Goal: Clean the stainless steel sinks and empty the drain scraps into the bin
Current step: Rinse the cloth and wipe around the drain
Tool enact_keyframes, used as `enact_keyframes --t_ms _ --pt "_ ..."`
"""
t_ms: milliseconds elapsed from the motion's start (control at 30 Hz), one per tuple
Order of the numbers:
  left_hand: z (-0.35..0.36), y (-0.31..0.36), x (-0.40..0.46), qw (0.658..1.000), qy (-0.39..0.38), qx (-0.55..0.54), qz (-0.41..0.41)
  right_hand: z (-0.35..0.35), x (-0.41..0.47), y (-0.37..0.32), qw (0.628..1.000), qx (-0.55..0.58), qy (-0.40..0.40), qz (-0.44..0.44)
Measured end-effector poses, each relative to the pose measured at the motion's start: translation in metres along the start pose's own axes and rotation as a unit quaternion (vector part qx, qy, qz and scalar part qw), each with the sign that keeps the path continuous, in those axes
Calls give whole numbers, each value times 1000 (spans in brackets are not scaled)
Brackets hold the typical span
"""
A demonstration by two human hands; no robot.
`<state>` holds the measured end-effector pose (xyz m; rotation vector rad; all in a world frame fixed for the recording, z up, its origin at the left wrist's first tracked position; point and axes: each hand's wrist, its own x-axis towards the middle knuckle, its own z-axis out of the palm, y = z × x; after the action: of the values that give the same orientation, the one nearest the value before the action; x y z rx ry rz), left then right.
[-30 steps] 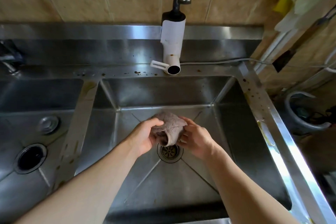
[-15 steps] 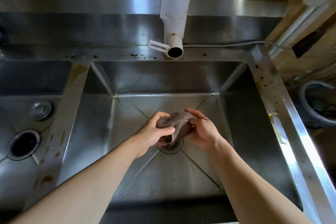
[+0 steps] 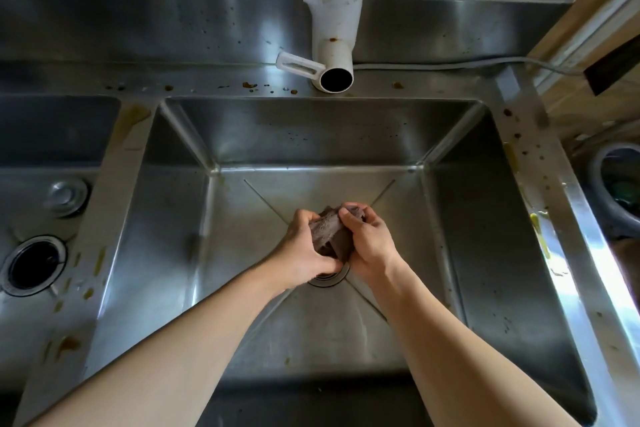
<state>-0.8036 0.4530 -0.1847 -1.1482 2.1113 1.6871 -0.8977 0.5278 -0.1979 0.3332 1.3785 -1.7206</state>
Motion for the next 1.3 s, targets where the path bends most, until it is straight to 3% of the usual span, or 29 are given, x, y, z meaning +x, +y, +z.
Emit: enact_keyframes --t_ms 100,333,767,1200,1300 --pt "8 -1 4 987 41 154 -1 3 8 6 999 -42 30 7" --pt "23 -29 34 965 20 262 8 -4 40 29 988 -139 50 39" --pt "36 -61 60 958 13 286 -14 -8 75 56 957 -284 54 10" --pt "38 -55 60 964 1 264 -27 -3 79 58 942 -327 73 9" --pt "33 -51 55 959 22 275 -63 2 74 54 942 -325 75 28"
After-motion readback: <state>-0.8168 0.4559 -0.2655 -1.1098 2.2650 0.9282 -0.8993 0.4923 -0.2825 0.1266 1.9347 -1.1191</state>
